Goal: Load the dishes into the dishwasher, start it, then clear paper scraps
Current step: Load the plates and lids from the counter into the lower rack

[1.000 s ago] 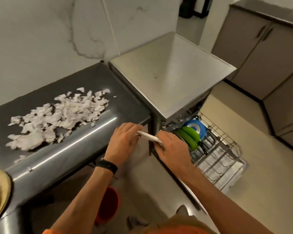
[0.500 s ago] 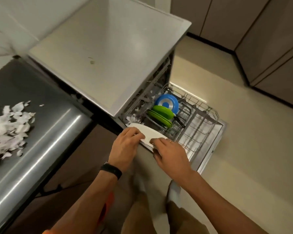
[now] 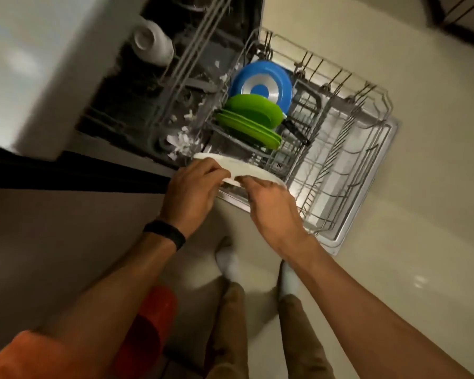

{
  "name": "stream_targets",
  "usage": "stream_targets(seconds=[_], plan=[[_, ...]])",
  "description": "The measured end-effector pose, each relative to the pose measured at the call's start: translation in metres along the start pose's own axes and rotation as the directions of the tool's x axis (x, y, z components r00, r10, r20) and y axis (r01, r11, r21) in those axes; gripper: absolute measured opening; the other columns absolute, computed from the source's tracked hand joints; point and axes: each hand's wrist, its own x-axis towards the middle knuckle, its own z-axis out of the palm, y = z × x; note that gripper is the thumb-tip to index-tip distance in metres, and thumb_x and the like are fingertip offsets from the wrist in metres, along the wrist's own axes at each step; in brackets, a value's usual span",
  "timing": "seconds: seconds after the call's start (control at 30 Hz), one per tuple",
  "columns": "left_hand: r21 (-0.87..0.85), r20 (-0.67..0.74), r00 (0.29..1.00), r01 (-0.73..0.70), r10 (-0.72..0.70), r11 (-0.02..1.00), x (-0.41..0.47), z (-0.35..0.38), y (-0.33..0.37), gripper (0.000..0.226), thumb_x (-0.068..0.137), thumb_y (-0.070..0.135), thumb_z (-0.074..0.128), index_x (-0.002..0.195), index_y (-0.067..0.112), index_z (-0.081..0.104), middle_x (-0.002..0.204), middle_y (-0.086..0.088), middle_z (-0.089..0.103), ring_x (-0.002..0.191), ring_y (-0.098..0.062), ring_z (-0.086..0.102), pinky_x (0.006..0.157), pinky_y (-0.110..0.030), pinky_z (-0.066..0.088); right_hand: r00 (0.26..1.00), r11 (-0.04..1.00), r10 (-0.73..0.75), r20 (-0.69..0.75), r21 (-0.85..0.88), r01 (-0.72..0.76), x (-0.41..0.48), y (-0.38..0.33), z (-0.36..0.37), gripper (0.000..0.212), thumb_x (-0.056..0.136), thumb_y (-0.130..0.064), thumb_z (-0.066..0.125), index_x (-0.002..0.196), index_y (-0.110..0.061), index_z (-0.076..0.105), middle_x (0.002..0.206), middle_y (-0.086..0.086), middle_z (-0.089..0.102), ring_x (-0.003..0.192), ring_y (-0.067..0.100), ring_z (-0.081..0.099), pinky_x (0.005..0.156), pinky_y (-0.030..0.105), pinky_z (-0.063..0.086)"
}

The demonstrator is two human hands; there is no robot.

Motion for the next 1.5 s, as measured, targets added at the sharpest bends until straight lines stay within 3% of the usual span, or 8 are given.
stream_targets(seconds=[0.13,0.33,0.6,0.9,1.07,1.2,1.37,1.5], plan=[[-0.02,-0.003,1.0,-0.008,0.008,1.0,0.007,0.049,-0.033,0.03,0.086,-0.009,0.067,0.109,0.008,0.075,0.108,-0.011,0.069,0.101,-0.035,0.063,0.083,-0.05,0.055,1.0,0.997,0.008,-0.022,0.076,-0.006,0.011,0.026,0.049,0.052,0.084,0.007,0.063,0.13,-0.018,0.067,0.117,0.004,0.075,0.092,0.034,0.072,0.075,0.038,0.058],[-0.025,-0.063,0.998,-0.032,0.03,0.999,0.009,0.087,-0.054,0.026,0.088,-0.006,0.063,0.106,0.008,0.076,0.105,-0.009,0.072,0.102,-0.033,0.064,0.086,-0.046,0.054,0.997,0.995,0.0,-0.073,0.101,0.008,0.02,0.05,0.092,0.059,0.083,0.009,0.055,0.134,-0.019,0.065,0.13,0.002,0.07,0.106,0.032,0.071,0.087,0.042,0.059],[-0.009,-0.144,0.989,-0.032,0.03,0.999,0.023,0.094,-0.06,0.027,0.085,-0.009,0.064,0.104,0.008,0.076,0.103,-0.008,0.072,0.102,-0.031,0.065,0.084,-0.041,0.055,0.989,0.99,0.005,-0.15,0.139,0.016,0.034,0.055,0.099,0.06,0.084,0.014,0.056,0.134,-0.017,0.065,0.128,0.003,0.071,0.101,0.034,0.072,0.083,0.044,0.06],[0.012,-0.118,0.993,-0.017,0.019,1.0,0.03,0.097,-0.069,0.026,0.088,-0.007,0.065,0.106,0.008,0.075,0.105,-0.009,0.072,0.103,-0.031,0.064,0.086,-0.031,0.048,0.991,0.976,0.026,-0.13,0.216,0.003,0.042,0.052,0.1,0.059,0.082,0.014,0.052,0.134,-0.011,0.065,0.114,0.008,0.074,0.094,0.032,0.071,0.081,0.038,0.056],[0.02,-0.136,0.99,-0.025,0.028,0.999,0.037,0.098,-0.073,0.027,0.089,-0.008,0.061,0.106,0.007,0.075,0.105,-0.009,0.071,0.103,-0.031,0.065,0.085,-0.034,0.051,0.993,0.959,0.082,-0.086,0.278,-0.056,0.049,0.052,0.102,0.062,0.082,0.015,0.055,0.138,-0.012,0.062,0.116,0.011,0.073,0.103,0.032,0.07,0.093,0.048,0.057],[0.022,-0.13,0.991,-0.024,0.027,0.999,0.039,0.101,-0.073,0.031,0.087,-0.013,0.064,0.107,0.008,0.074,0.106,-0.009,0.071,0.104,-0.03,0.065,0.086,-0.033,0.052,0.993,0.945,0.107,-0.043,0.315,-0.088,0.05,0.057,0.104,0.066,0.08,0.013,0.061,0.14,-0.015,0.06,0.123,0.009,0.071,0.104,0.028,0.069,0.097,0.048,0.055],[-0.004,-0.147,0.987,-0.058,0.057,0.998,0.037,0.101,-0.064,0.031,0.086,-0.011,0.066,0.107,0.009,0.075,0.106,-0.007,0.071,0.104,-0.028,0.064,0.085,-0.033,0.053,0.991,0.932,0.124,-0.041,0.347,-0.102,0.04,0.063,0.105,0.067,0.079,0.013,0.058,0.139,-0.018,0.061,0.092,-0.002,0.067,0.079,0.012,0.06,0.086,0.038,0.056],[-0.017,-0.153,0.986,-0.068,0.065,0.998,0.042,0.1,-0.058,0.03,0.089,-0.01,0.062,0.108,0.008,0.075,0.106,-0.007,0.071,0.104,-0.028,0.064,0.084,-0.034,0.053,0.988,0.929,0.147,-0.049,0.351,-0.121,0.036,0.063,0.102,0.063,0.083,0.009,0.062,0.14,-0.017,0.06,0.076,-0.003,0.058,0.068,0.013,0.054,0.077,0.025,0.044]])
